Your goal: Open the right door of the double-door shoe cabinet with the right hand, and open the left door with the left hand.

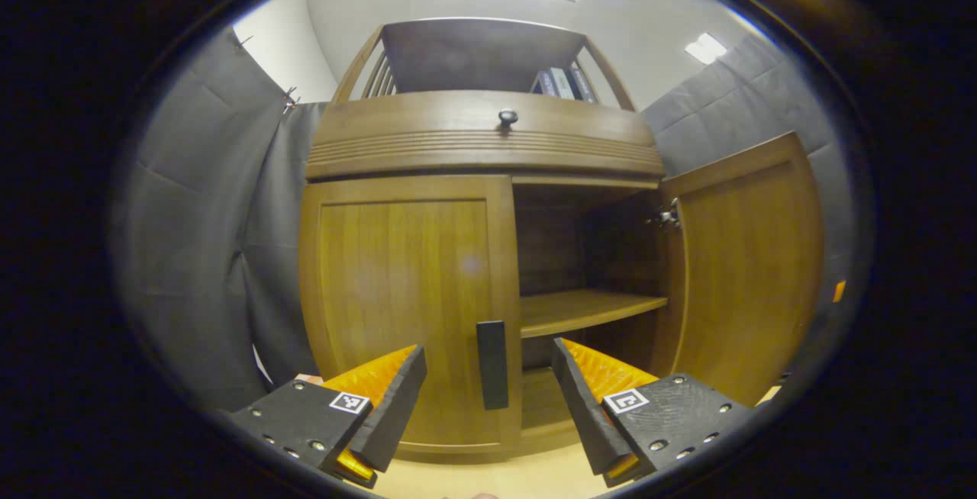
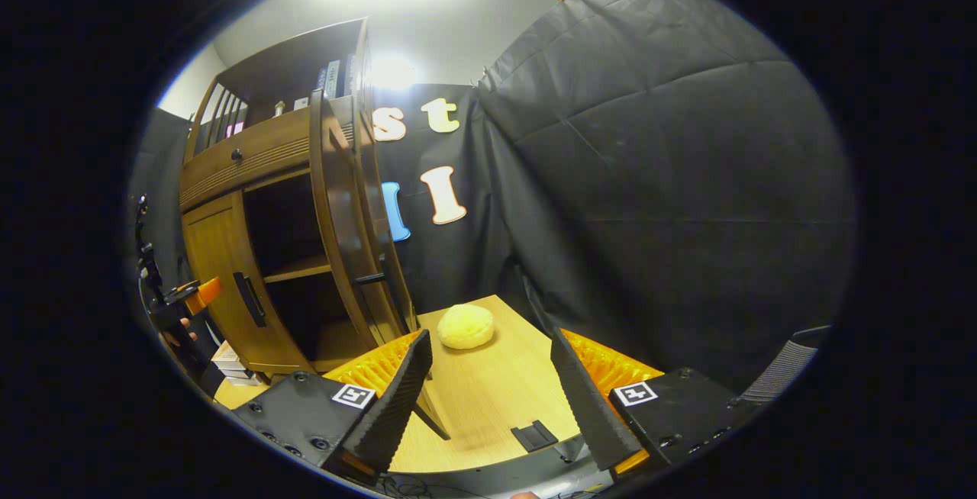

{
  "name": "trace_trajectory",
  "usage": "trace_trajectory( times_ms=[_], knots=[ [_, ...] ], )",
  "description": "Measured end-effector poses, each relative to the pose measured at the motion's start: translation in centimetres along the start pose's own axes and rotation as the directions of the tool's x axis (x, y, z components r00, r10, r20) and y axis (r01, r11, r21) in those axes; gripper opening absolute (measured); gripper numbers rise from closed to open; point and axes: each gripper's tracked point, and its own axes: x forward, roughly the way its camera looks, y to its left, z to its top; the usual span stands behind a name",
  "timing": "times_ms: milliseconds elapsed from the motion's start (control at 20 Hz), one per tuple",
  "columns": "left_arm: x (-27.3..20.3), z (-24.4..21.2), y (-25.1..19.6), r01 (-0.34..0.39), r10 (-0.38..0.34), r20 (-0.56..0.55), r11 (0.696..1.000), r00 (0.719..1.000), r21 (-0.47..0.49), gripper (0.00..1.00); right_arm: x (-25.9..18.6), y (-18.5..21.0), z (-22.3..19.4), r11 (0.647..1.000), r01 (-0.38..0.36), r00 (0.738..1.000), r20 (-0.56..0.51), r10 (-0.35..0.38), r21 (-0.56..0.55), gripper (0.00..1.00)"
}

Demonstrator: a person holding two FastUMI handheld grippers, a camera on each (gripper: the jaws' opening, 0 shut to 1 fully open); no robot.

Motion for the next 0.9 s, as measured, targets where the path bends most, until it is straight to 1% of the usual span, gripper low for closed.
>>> trace_trajectory(
  times_ms=[100, 200, 400, 500, 600, 650, 700, 800, 850, 900],
  knots=[
    [0.9, -0.8, 0.2, -0.006, 0.006, -0.014, 1.0, 1.0, 0.005, 0.94, -0.8, -0.8, -0.2, 1.0, 0.029, 1.0, -0.001, -0.029, -0.007, 0.98],
    [1.6, -1.5, 0.2, -0.012, 0.012, -0.031, 1.0, 0.999, -0.009, 0.94, -1.4, -1.8, -0.5, 0.998, 0.061, 0.998, -0.008, -0.061, -0.024, 0.97],
    [2.6, -2.7, 0.3, -0.022, 0.02, -0.061, 0.999, 0.998, -0.034, 0.95, -2.4, -2.4, -0.7, 0.997, 0.082, 0.996, -0.017, -0.082, -0.015, 0.98],
    [3.3, -3.4, 0.3, -0.035, 0.033, -0.086, 0.999, 0.996, -0.026, 0.94, -2.7, -2.6, -0.9, 0.996, 0.086, 0.996, -0.014, -0.086, -0.01, 0.98],
    [3.7, -4.2, 0.4, -0.033, 0.031, -0.123, 0.999, 0.992, -0.012, 0.94, -2.7, -2.6, -0.9, 0.996, 0.087, 0.996, -0.015, -0.088, -0.015, 0.98],
    [4.3, -4.6, 0.1, -0.014, 0.011, -0.121, 1.0, 0.993, -0.026, 0.86, -2.7, -2.6, -1.0, 0.996, 0.087, 0.996, -0.014, -0.087, -0.02, 0.98],
    [4.2, -4.3, -0.3, -0.009, 0.005, -0.124, 0.999, 0.992, -0.036, 0.79, -2.6, -2.4, -0.9, 0.996, 0.083, 0.996, -0.015, -0.084, -0.023, 0.98],
    [4.8, -5.2, -0.4, -0.003, 0.0, -0.153, 1.0, 0.988, -0.025, 0.64, -2.5, -2.2, -0.8, 0.997, 0.075, 0.997, -0.016, -0.075, -0.027, 0.98],
    [5.1, -5.5, -0.9, 0.017, -0.024, -0.157, 0.999, 0.987, -0.045, 0.56, -2.4, -2.1, -0.8, 0.997, 0.069, 0.997, -0.015, -0.07, -0.032, 0.98],
    [4.4, -5.3, -1.0, -0.001, -0.008, -0.162, 0.999, 0.987, -0.053, 0.51, -2.3, -1.9, -0.8, 0.997, 0.064, 0.998, -0.012, -0.064, -0.039, 0.98]
  ],
)
